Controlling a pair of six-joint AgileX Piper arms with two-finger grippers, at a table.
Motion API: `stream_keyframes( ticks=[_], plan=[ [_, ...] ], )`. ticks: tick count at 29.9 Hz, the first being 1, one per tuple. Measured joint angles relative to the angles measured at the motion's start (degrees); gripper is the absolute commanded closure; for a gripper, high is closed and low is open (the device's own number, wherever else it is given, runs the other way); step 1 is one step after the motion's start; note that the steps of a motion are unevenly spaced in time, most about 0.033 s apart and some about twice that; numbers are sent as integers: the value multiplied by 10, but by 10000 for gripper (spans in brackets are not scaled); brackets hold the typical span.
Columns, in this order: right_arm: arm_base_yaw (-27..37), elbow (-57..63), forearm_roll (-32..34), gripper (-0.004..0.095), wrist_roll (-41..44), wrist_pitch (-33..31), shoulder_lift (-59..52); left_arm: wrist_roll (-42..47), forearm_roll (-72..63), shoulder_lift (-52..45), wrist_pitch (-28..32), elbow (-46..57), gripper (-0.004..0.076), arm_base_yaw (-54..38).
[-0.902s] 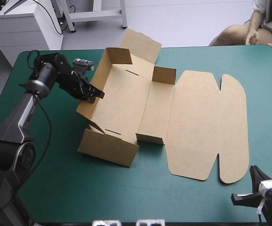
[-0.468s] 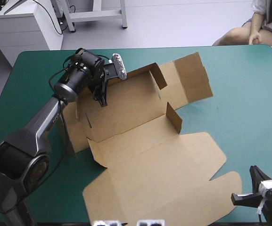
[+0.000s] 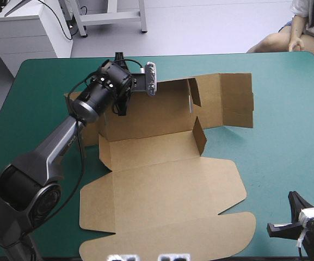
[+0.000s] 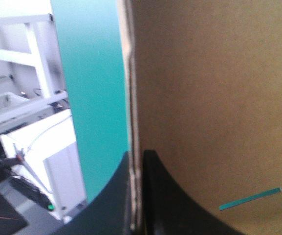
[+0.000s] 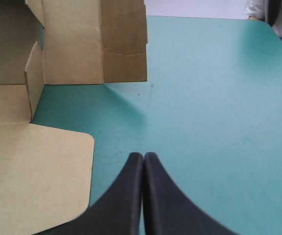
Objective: Fold the box
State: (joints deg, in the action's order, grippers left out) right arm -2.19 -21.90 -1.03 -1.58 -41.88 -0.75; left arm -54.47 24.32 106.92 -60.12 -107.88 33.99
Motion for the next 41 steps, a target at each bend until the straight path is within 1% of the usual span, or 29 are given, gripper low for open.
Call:
stream_keyframes(
  ticks=[2, 5, 10, 14, 18, 21, 24, 29, 32, 35, 41],
  plan=[
    [0, 0, 0, 928, 0, 0, 0, 2, 35, 0, 17, 0, 733, 21],
    [0, 0, 0, 928, 0, 0, 0, 30, 78, 0, 26, 0, 733, 49],
    [0, 0, 0, 928, 0, 0, 0, 118, 130, 0, 21, 10, 733, 86],
    [0, 0, 0, 928, 0, 0, 0, 202, 209, 0, 27, 38, 733, 114],
    [0, 0, 0, 928, 0, 0, 0, 288, 271, -10, 64, 96, 733, 138],
    [0, 0, 0, 928, 0, 0, 0, 352, 303, -38, 106, 159, 733, 145],
    [0, 0, 0, 928, 0, 0, 0, 414, 353, -68, 129, 222, 733, 146],
    [0, 0, 0, 928, 0, 0, 0, 566, 464, -110, 141, 317, 732, 146],
    [0, 0, 0, 928, 0, 0, 0, 633, 515, -130, 144, 363, 732, 146],
    [0, 0, 0, 928, 0, 0, 0, 659, 541, -145, 141, 392, 732, 153],
    [0, 0, 0, 928, 0, 0, 0, 666, 552, -149, 130, 415, 732, 181]
  ],
)
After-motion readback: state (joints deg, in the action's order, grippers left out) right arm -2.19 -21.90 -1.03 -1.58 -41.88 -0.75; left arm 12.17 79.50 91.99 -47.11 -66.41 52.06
